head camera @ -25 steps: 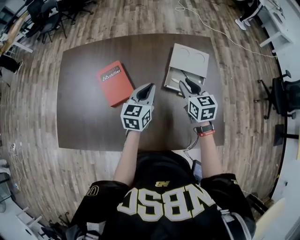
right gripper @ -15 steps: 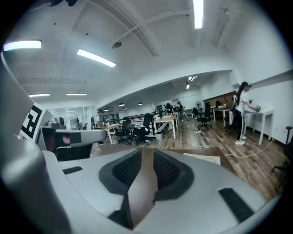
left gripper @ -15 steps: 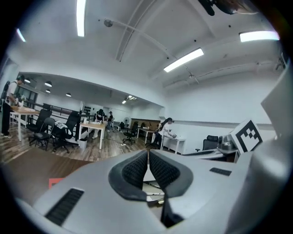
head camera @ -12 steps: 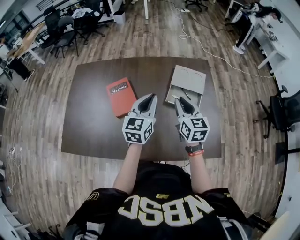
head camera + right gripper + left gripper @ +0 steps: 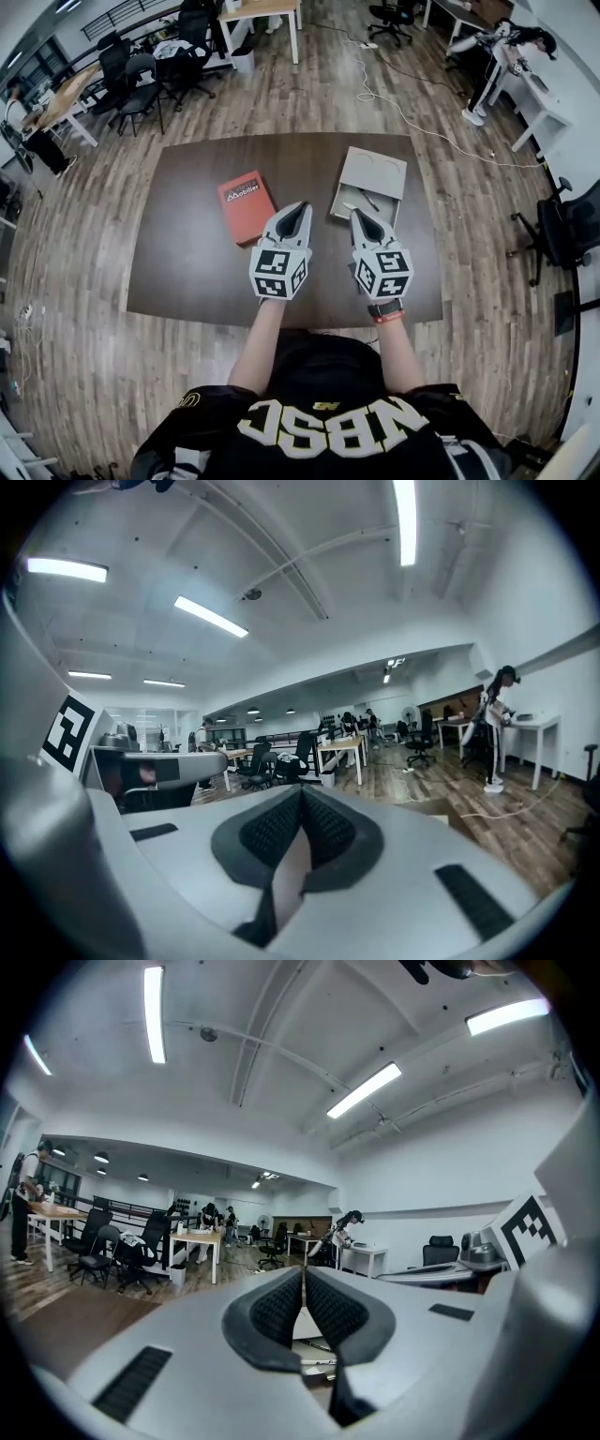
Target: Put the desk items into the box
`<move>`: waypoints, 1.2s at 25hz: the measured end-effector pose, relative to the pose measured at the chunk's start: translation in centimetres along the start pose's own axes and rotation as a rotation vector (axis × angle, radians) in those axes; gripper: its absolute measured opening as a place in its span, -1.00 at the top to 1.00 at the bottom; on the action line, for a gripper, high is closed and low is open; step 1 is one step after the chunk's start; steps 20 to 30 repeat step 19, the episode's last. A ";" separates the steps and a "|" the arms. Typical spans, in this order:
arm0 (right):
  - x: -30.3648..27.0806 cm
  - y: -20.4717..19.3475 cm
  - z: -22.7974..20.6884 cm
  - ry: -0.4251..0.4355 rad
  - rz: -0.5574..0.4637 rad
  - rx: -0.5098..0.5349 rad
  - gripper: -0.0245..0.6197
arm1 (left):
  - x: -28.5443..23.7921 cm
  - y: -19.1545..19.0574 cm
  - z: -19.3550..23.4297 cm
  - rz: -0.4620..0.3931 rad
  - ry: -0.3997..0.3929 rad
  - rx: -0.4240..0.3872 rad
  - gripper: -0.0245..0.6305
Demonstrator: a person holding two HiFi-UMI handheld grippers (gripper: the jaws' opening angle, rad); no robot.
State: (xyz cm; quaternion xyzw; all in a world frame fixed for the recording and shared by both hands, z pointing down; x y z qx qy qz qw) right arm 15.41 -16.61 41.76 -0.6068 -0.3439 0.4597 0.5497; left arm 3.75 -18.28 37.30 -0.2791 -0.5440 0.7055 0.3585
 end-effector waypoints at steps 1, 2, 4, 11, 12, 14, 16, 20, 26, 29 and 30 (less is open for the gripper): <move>0.1 0.1 0.0 -0.003 -0.003 0.001 0.90 | 0.1 0.2 -0.1 -0.005 0.000 -0.005 0.85; 0.3 0.2 -0.1 -0.005 -0.006 0.001 0.90 | 0.2 0.3 -0.2 -0.010 -0.001 -0.008 0.85; 0.6 0.2 -0.4 -0.011 -0.008 0.000 0.90 | 0.3 0.4 -0.5 -0.015 -0.004 -0.011 0.85; 1.3 0.1 -1.3 -0.037 -0.011 -0.001 0.90 | -0.2 0.1 -1.2 -0.013 -0.024 -0.018 0.85; 1.3 0.0 -1.4 -0.040 -0.009 -0.003 0.90 | -0.3 0.0 -1.3 -0.010 -0.028 -0.020 0.85; 1.6 -0.6 -1.6 -0.046 -0.001 -0.013 0.90 | -0.4 -0.5 -1.6 0.001 -0.033 -0.021 0.85; 1.9 -1.3 -1.9 -0.052 0.009 -0.024 0.90 | -0.4 -1.2 -1.9 0.013 -0.038 -0.019 0.85; 2.5 -2.1 -2.3 -0.062 0.021 -0.040 0.90 | -0.4 -2.0 -2.4 0.034 -0.044 -0.019 0.85; 2.5 -2.1 -2.3 -0.062 0.021 -0.040 0.90 | -0.4 -2.0 -2.4 0.034 -0.044 -0.019 0.85; 2.5 -2.1 -2.3 -0.062 0.021 -0.040 0.90 | -0.4 -2.0 -2.4 0.034 -0.044 -0.019 0.85; 2.5 -2.1 -2.3 -0.062 0.021 -0.040 0.90 | -0.4 -2.0 -2.4 0.034 -0.044 -0.019 0.85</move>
Point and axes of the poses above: the fingertips, and each gripper's own axes: x backward along the fingers, z to its left, y out of its top, the point moved 1 cm from there along x, backward along the fingers, and after that the axes turned 8 degrees about x, right-handed, at the moved point
